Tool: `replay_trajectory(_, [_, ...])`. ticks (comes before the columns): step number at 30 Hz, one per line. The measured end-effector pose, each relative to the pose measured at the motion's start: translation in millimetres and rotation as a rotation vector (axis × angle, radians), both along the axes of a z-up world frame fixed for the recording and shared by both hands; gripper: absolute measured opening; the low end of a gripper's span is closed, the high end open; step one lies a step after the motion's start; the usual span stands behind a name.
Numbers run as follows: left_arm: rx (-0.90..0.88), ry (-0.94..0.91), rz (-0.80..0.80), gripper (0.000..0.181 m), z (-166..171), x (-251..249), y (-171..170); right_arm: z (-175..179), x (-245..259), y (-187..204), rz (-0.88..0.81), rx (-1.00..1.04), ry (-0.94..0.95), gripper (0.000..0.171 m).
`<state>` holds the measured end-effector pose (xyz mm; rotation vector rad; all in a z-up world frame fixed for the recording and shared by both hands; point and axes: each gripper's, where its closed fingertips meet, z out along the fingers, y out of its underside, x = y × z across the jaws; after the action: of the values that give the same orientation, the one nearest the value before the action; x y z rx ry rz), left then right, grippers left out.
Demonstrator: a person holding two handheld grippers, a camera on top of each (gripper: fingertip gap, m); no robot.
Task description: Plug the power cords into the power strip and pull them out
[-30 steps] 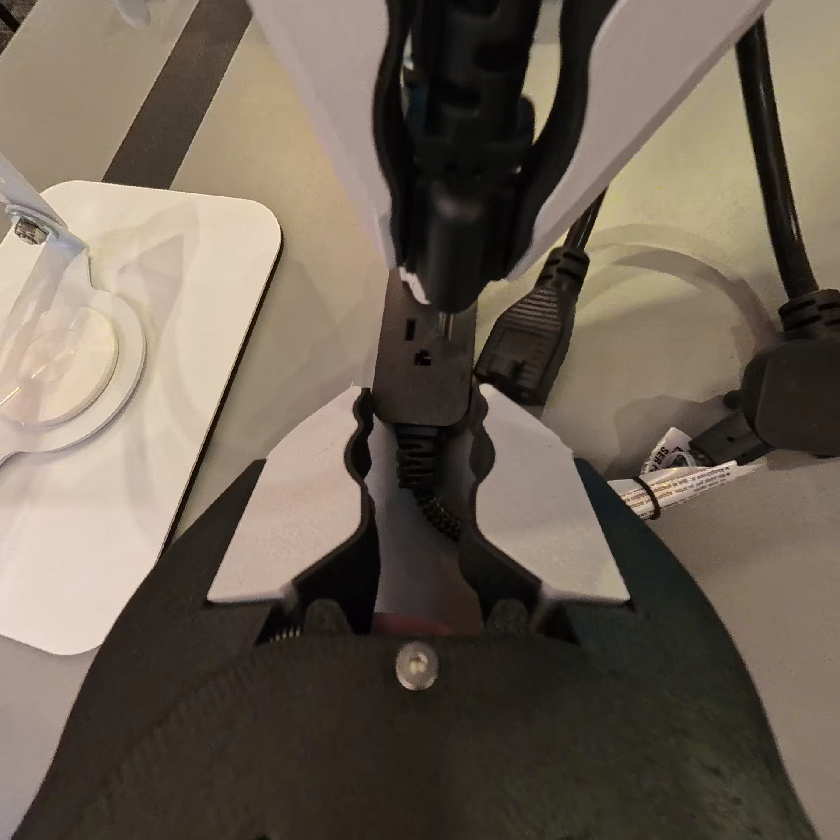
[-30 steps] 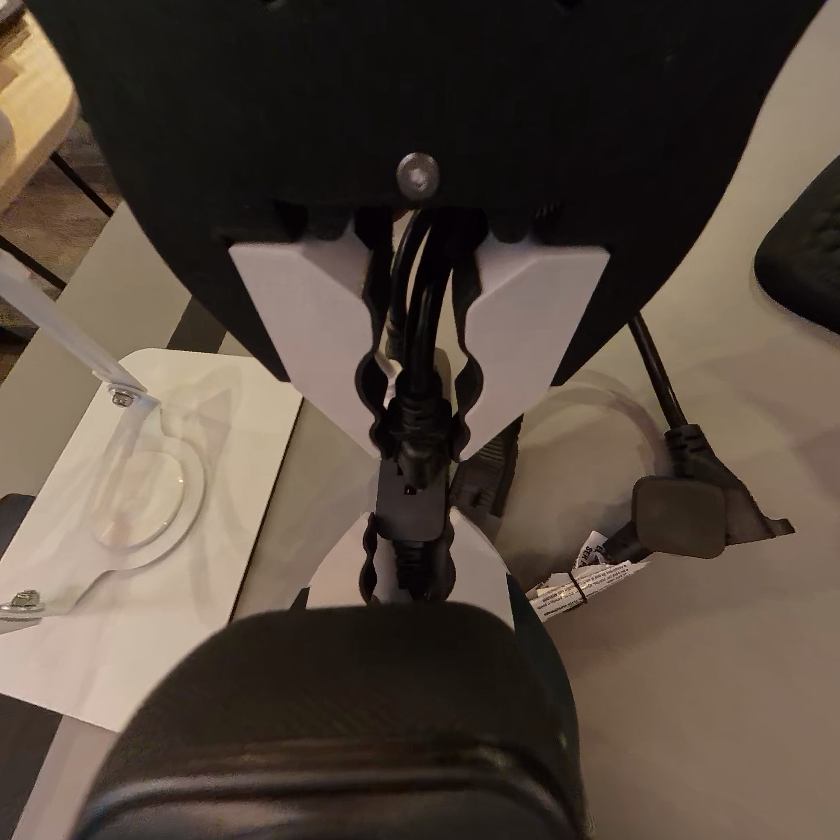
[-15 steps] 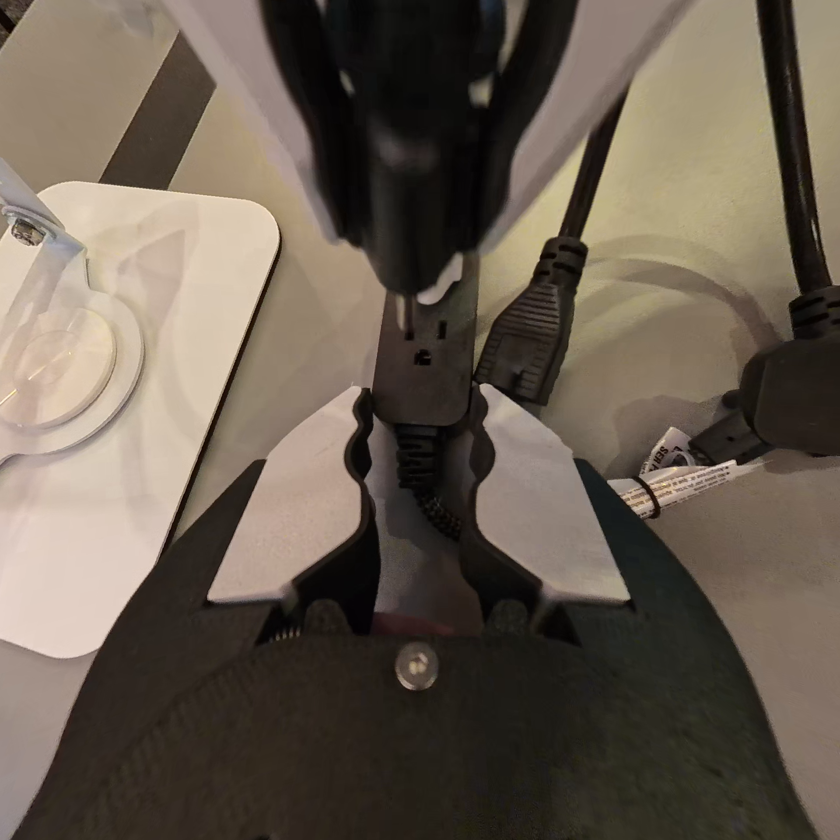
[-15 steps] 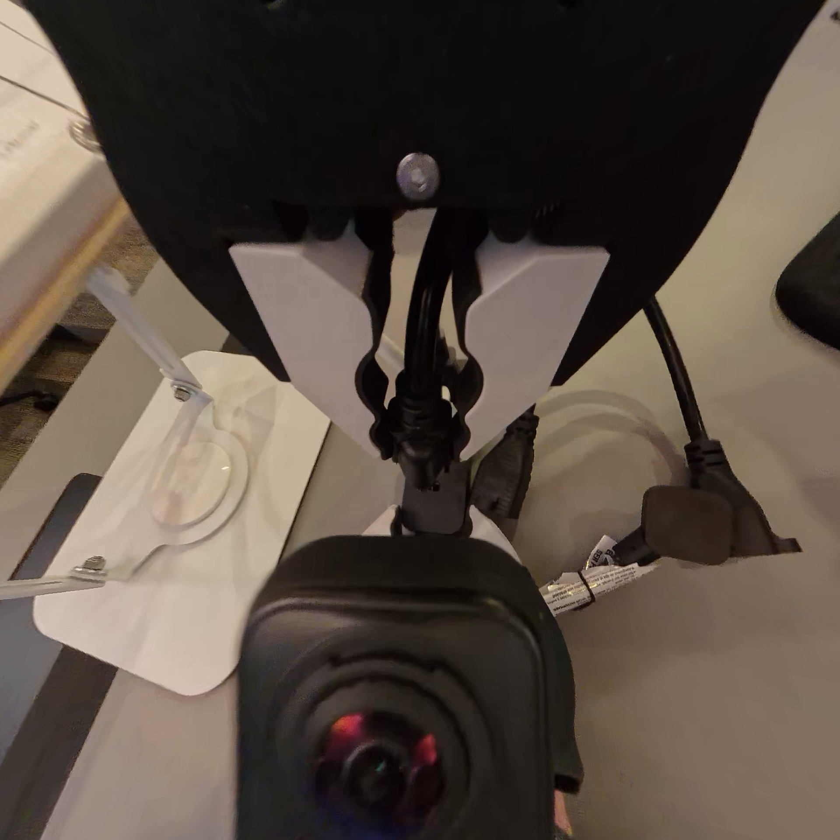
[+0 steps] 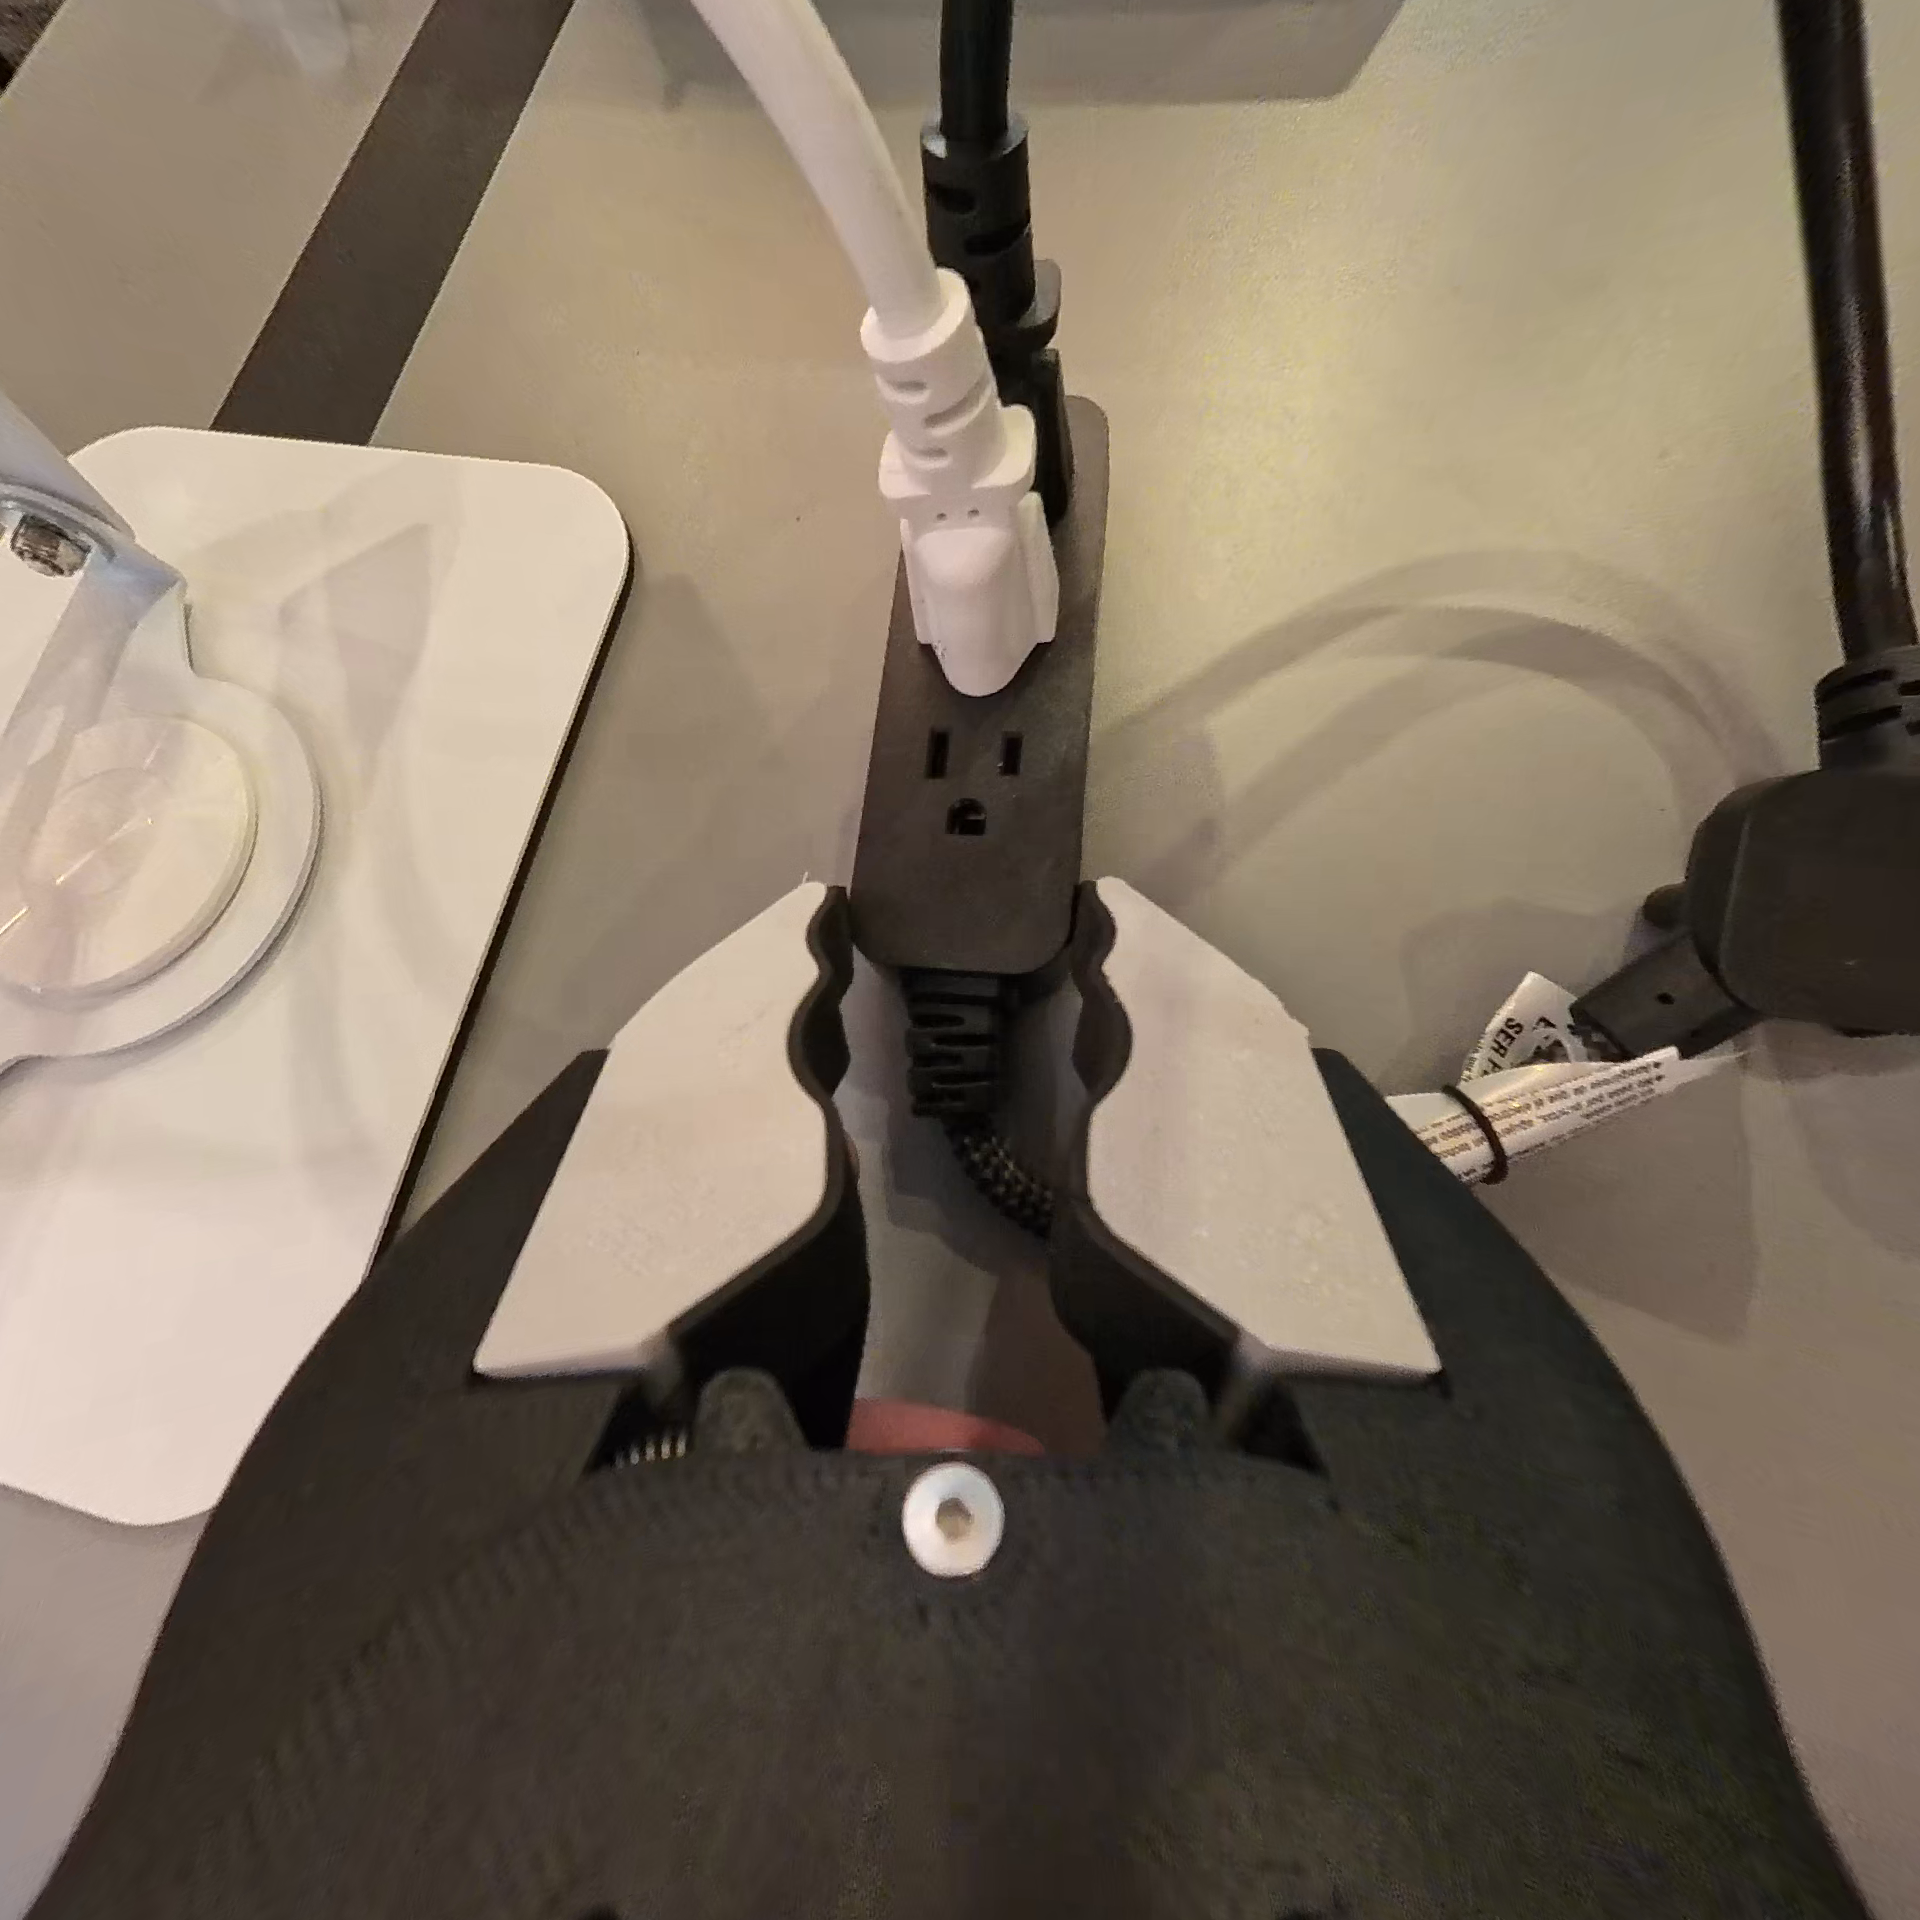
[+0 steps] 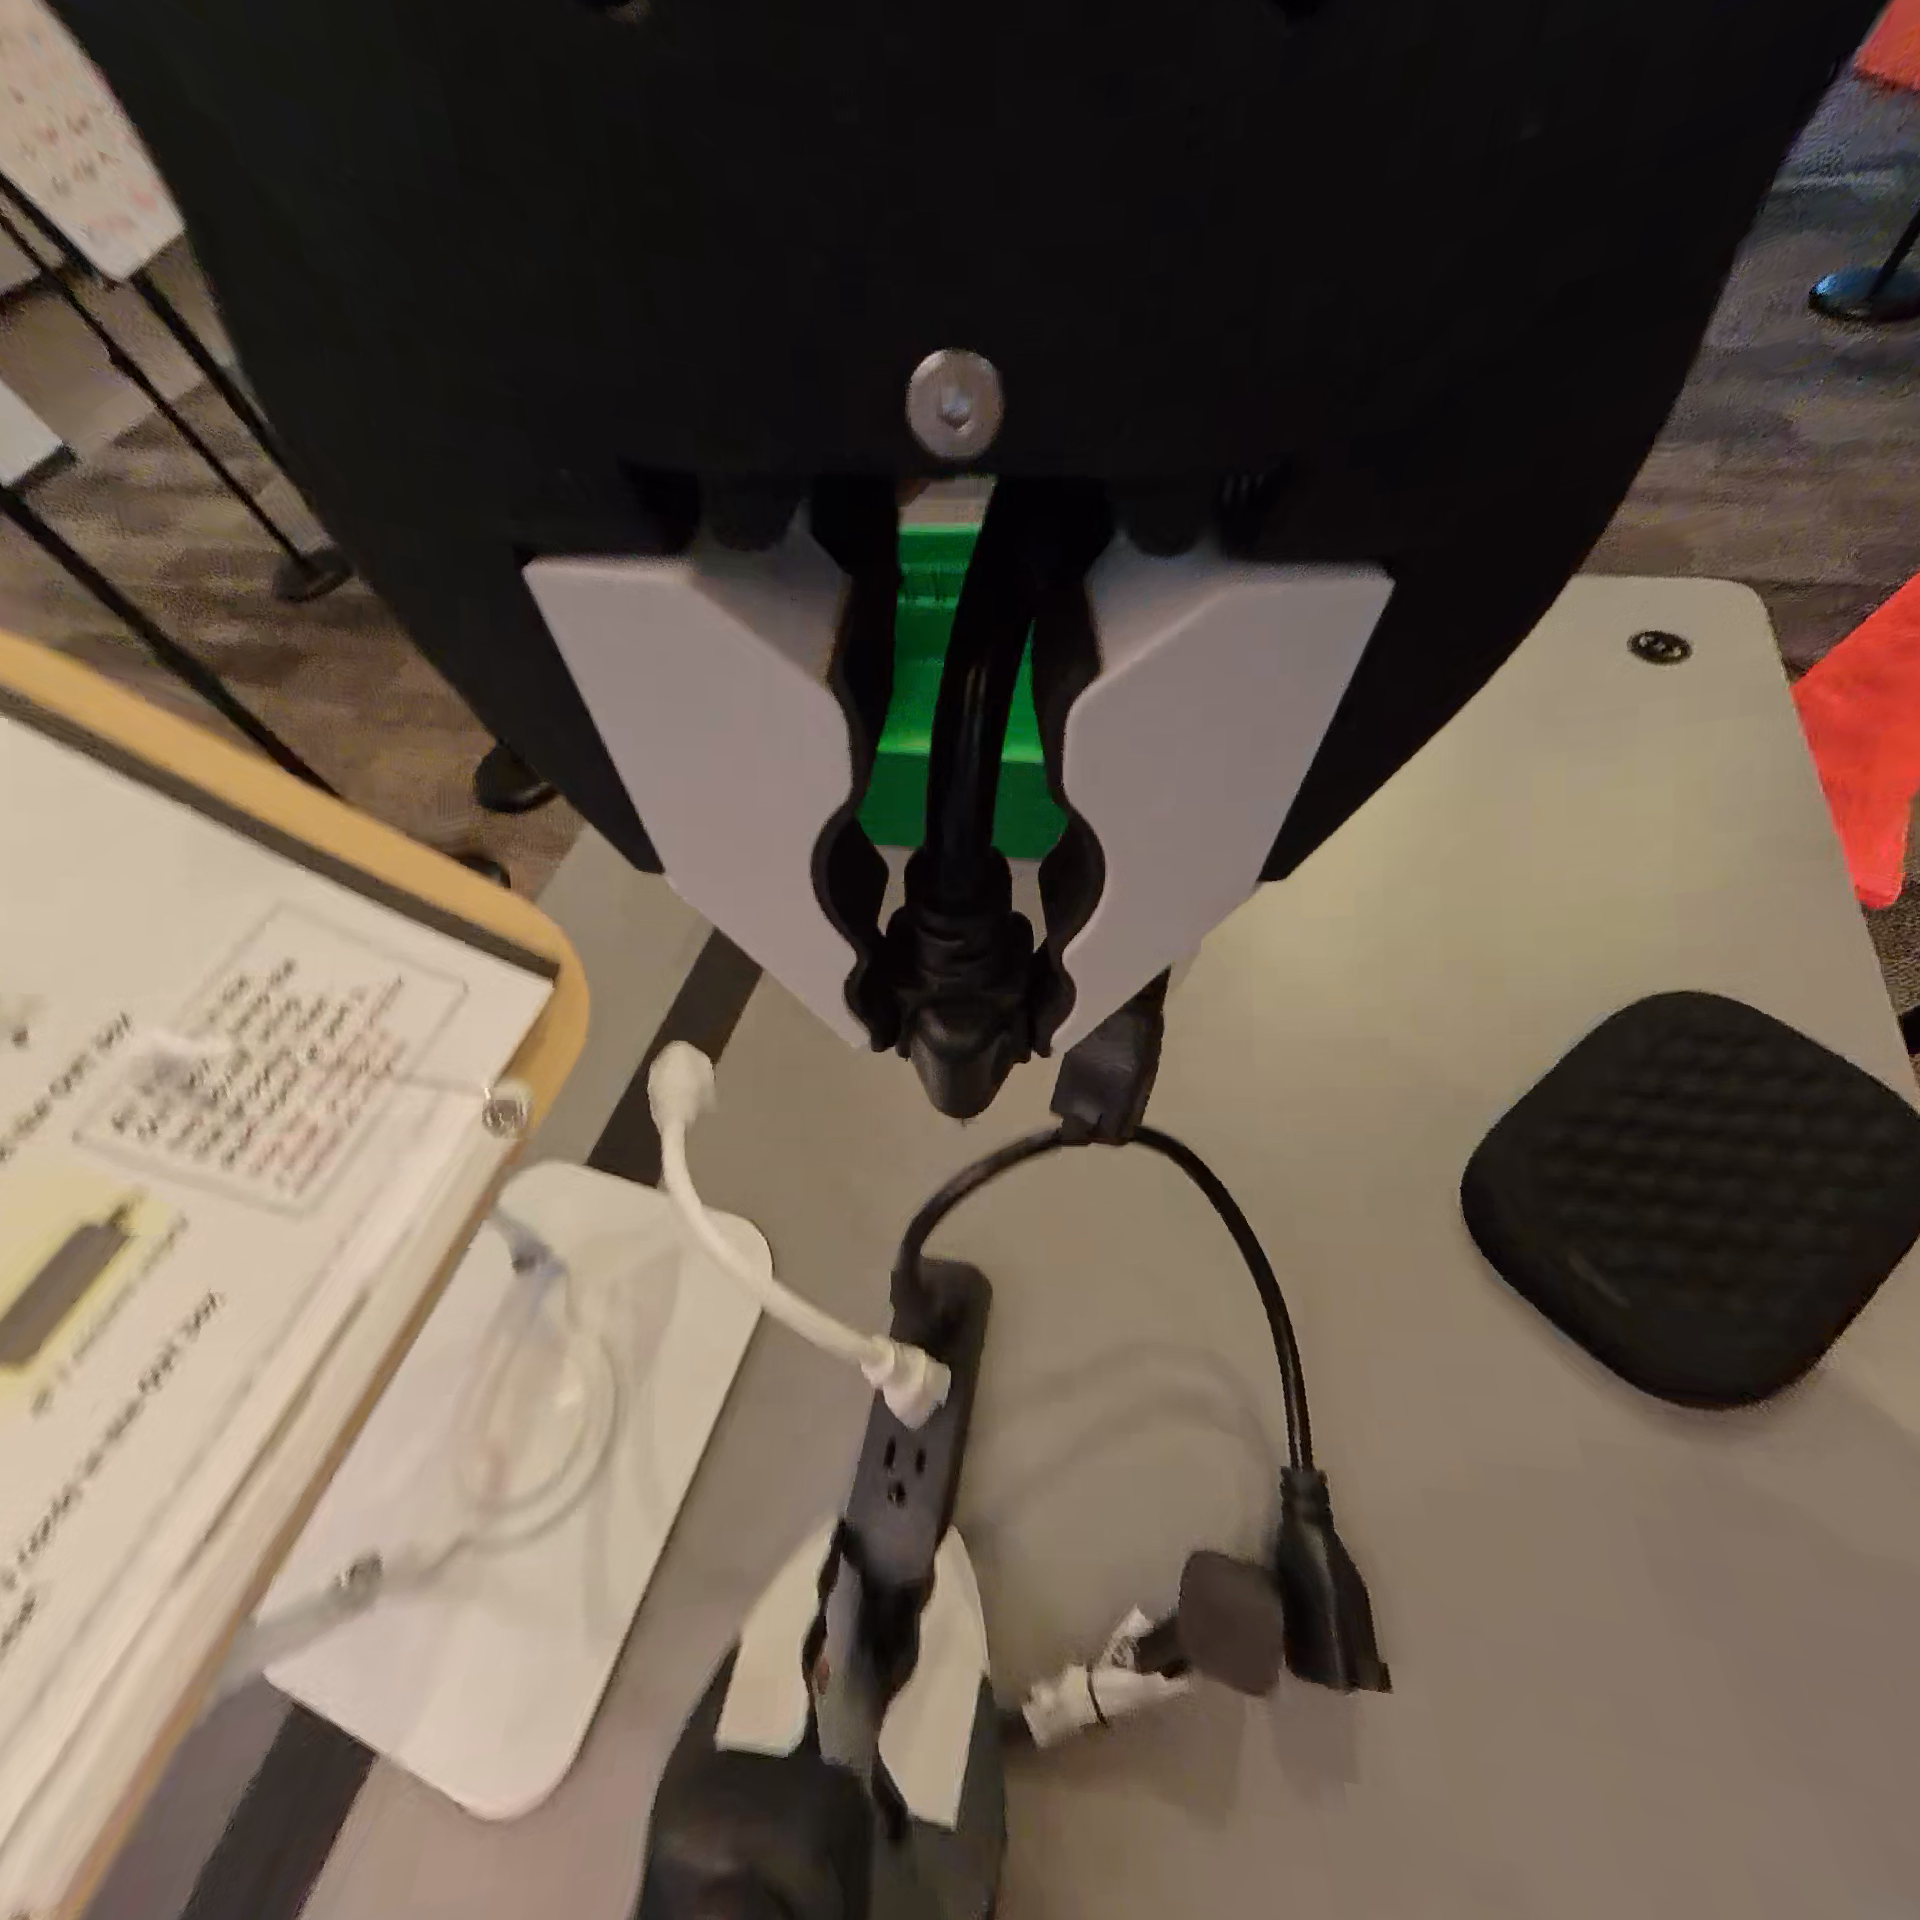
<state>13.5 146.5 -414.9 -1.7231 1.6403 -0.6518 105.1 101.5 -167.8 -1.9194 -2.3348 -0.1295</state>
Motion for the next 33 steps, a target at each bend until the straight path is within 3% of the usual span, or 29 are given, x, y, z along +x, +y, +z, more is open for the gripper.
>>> replay_trajectory(5, [0.001, 0.0, 0.0, 0.04, 0.0, 0.0, 0.1, 4.3, 19.3, 11.2, -0.008, 0.038, -0.089, 0.023])
replay_trajectory(14, [0.0, -0.001, -0.001, 0.04, -0.1, 0.0, 0.2, -99.8, -48.6, 21.5, -0.005, -0.081, 0.225, 0.024])
replay_trajectory(19, [-0.001, -0.001, -0.003, 0.04, -0.1, 0.0, 0.2, -123.1, -72.7, 22.2, -0.018, -0.126, 0.327, 0.023])
replay_trajectory(33, [0.002, -0.001, -0.005, 0.04, 0.0, 0.0, 0.1, -163.5, -78.8, 40.4, -0.043, -0.097, 0.196, 0.023])
